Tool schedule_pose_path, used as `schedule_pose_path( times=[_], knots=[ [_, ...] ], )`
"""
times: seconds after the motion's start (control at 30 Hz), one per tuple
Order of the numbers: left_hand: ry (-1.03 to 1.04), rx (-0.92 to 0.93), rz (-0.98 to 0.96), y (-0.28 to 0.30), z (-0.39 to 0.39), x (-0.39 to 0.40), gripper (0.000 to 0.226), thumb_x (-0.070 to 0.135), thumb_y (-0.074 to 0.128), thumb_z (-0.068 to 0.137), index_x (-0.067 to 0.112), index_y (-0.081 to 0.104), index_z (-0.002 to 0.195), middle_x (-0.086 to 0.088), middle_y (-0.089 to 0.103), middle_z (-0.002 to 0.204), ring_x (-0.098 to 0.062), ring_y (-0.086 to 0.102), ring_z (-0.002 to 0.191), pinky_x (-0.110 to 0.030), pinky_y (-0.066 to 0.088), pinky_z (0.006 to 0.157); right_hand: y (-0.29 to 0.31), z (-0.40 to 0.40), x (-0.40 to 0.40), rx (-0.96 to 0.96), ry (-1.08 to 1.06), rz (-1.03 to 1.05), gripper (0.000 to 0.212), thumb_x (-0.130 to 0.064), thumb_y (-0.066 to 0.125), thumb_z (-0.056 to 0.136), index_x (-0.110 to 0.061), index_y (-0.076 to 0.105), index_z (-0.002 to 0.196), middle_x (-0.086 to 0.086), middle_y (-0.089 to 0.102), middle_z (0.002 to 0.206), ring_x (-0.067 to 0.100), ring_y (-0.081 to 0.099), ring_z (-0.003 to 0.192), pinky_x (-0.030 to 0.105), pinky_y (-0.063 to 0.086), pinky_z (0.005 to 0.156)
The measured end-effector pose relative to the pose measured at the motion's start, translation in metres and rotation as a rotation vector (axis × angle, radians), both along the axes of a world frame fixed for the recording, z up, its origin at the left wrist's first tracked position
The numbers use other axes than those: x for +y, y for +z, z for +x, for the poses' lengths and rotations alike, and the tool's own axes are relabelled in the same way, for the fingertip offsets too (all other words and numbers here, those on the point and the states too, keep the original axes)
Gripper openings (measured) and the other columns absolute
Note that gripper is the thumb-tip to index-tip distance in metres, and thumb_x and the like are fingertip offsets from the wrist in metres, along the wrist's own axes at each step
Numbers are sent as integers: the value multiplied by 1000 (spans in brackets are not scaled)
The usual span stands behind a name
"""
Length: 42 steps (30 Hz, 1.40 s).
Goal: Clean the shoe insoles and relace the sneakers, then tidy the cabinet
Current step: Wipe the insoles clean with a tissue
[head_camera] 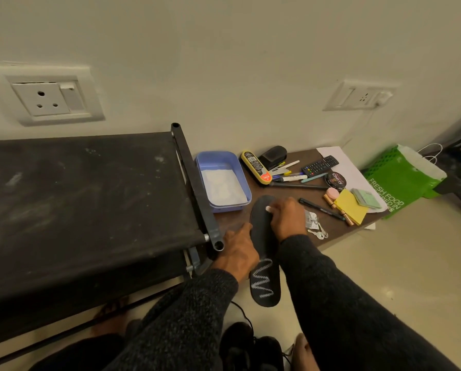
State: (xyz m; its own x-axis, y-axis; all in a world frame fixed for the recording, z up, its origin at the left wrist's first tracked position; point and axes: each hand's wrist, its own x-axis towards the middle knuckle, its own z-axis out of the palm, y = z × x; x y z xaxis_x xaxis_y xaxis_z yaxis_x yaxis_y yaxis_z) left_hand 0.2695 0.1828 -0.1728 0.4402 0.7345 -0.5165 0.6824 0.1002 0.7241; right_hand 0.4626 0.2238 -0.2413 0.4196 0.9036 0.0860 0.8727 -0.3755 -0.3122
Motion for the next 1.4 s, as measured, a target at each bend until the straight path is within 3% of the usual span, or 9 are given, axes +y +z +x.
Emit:
schedule_pose_path(
  times=[0.07, 0.2, 0.3, 0.43, 0.63, 0.73, 0.9, 1.27, 1.4],
  knots=[
    [15, -5, 4, 2, -1, -2, 74, 2, 63, 92, 31, 32, 152, -14, 36, 147, -31, 47, 128, -23, 33, 84, 5, -10, -16, 29, 40, -5, 14, -14, 63, 94, -13, 75, 102, 9, 67, 105, 25, 62, 95, 39, 52, 86],
    [57, -6, -5, 8, -5, -9, 69, 0, 67, 89, 29, 37, 144, -13, 42, 139, -31, 52, 119, -23, 34, 81, 15, -42, -88, 84, 212, 9, 12, -13, 62, 96, -14, 73, 101, -2, 59, 102, 11, 57, 88, 11, 41, 76],
    [78, -13, -8, 13, -8, -13, 69, 1, 69, 87, 28, 34, 140, -14, 42, 137, -27, 52, 111, -22, 34, 81, 12, -52, -117, 45, 297, -4, 11, -10, 66, 92, -17, 75, 91, -4, 60, 91, 9, 52, 77, 6, 32, 68],
    [92, -25, -22, 16, -8, -14, 69, -2, 65, 89, 27, 29, 141, -15, 40, 139, -22, 46, 104, -22, 32, 83, 11, -48, -94, -14, 325, -27, 14, -9, 65, 92, -18, 75, 93, -2, 60, 93, 11, 53, 81, 14, 38, 71],
    [60, 24, -26, 16, -2, -8, 87, 0, 67, 89, 33, 17, 151, -16, 40, 145, -33, 46, 132, -34, 41, 100, 5, -28, -10, -1, 271, -26, 14, -9, 63, 89, -15, 75, 91, 4, 64, 99, 23, 59, 91, 35, 49, 81],
    [22, 37, 23, 9, 0, -6, 82, 1, 64, 91, 39, 21, 150, -13, 45, 139, -31, 49, 127, -29, 38, 89, 3, -15, 23, -6, 249, -39, 13, -17, 60, 95, -15, 73, 96, 0, 60, 100, 17, 55, 92, 31, 47, 82],
    [-23, 55, -33, 4, 4, 2, 78, 5, 63, 95, 40, 26, 155, -12, 26, 154, -32, 31, 142, -39, 32, 115, 1, 2, 70, 52, 113, -91, 15, -22, 65, 95, -16, 76, 103, 9, 68, 107, 23, 62, 98, 39, 54, 89],
    [-18, 87, 22, -6, 6, 2, 79, 8, 69, 93, 36, 30, 156, -9, 27, 155, -29, 34, 142, -34, 31, 115, 21, 12, -15, 154, -28, 79, 18, -20, 63, 97, -7, 74, 101, 12, 68, 97, 27, 61, 91, 39, 48, 80],
    [-19, 117, 69, -10, 6, 3, 78, 9, 70, 91, 34, 33, 155, -10, 33, 154, -29, 37, 141, -33, 33, 114, 29, -5, -59, 275, 1, -14, 13, -15, 62, 98, -13, 75, 99, 0, 70, 94, 11, 62, 84, 28, 53, 79]
  ],
)
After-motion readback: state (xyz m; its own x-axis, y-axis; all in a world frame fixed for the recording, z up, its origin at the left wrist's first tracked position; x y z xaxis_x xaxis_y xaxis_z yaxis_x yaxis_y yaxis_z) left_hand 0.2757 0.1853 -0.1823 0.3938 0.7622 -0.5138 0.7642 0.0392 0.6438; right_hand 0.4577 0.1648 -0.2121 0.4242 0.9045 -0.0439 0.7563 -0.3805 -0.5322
